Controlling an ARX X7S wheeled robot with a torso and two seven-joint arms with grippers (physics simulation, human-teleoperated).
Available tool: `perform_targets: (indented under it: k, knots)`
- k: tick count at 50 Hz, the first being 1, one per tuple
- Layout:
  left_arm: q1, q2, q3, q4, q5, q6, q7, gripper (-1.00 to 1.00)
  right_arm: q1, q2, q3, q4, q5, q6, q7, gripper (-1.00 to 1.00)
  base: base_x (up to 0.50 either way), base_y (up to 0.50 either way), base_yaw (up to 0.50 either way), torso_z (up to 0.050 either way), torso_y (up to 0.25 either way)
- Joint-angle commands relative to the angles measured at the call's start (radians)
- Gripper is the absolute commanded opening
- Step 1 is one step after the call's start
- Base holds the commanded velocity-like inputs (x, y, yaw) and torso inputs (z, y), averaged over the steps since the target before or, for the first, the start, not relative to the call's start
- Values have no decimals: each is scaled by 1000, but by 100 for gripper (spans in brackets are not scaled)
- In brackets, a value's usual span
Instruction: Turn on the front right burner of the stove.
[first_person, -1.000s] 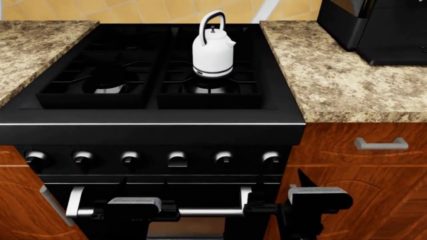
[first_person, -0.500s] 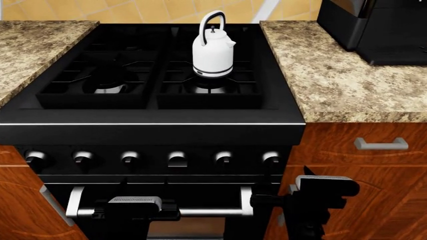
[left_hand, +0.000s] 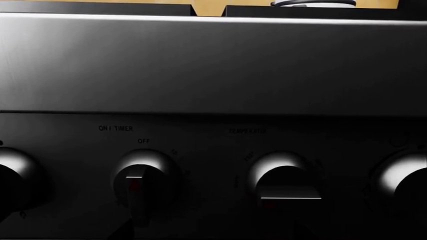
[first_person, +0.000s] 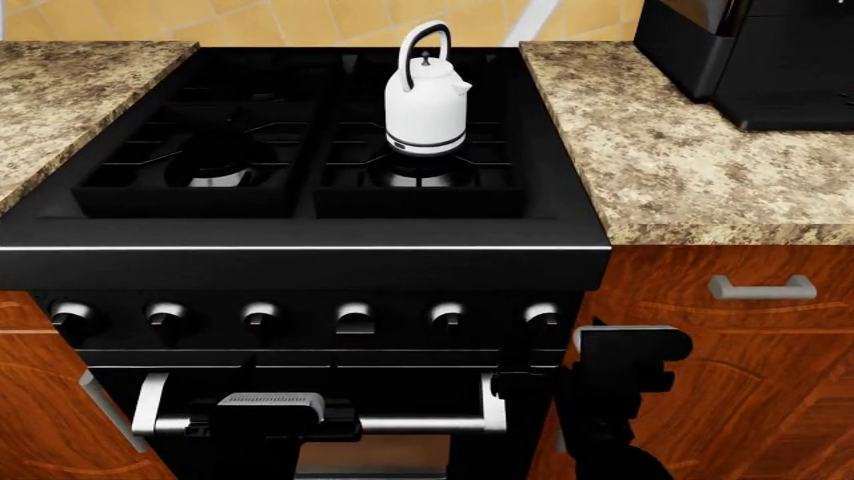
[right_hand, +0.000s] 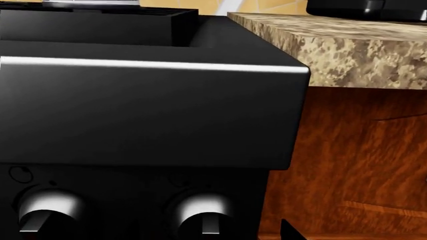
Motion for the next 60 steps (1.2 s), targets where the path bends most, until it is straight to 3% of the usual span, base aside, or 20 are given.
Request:
perform_targets:
  k: [1,54,55,60]
  knots:
    - [-1,-5,5,-1,-7,1,-5,100,45,-6,-11,81,13,-7,-17,100,0,0,0,0,0]
    - [-11,-23,31,-12,-28,10,-27,100,100,-10,-42,240,29,-85,-22,100,0,0,0,0,0]
    - [-12,-24,32,-13,-28,10,-28,100,99,-10,-39,240,31,-86,-20,-100,0,0,0,0,0]
    - [-11,-25,35,-14,-28,12,-31,100,98,-8,-43,236,32,-86,-18,-100,0,0,0,0,0]
